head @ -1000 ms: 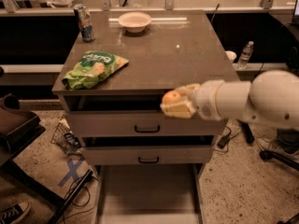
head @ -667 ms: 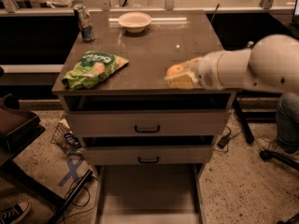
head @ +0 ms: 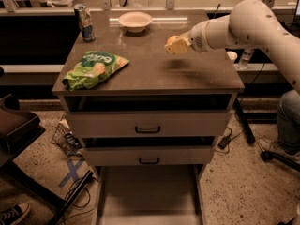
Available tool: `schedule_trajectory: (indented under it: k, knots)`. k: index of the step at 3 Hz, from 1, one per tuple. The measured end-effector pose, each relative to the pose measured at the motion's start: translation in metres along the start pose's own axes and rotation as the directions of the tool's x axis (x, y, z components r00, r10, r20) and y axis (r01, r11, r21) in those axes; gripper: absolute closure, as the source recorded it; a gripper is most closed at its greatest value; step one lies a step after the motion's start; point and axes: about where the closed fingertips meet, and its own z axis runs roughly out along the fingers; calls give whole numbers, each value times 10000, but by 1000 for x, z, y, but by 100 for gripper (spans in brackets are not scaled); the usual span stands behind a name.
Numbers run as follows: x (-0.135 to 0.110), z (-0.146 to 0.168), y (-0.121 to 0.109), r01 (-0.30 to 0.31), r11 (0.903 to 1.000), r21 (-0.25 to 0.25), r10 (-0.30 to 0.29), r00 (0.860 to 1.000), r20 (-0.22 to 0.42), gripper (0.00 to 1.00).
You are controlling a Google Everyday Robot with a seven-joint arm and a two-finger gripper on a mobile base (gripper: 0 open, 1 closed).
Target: Pick orange from bottom drawer and place on counter
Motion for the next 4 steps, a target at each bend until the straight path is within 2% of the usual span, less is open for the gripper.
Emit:
schedule_trajectory:
  k: [1, 2, 3, 4]
  knots:
    - [0, 0, 0, 0, 10000, -2, 0, 10000, 0, 100]
    - [26, 12, -9, -636, 9979, 149, 640, 9975, -302, 100]
    - [44, 24, -13, -940, 9954, 180, 949, 9938, -571, 100]
    - [44, 27, -10, -933, 9956, 122, 939, 9939, -582, 74]
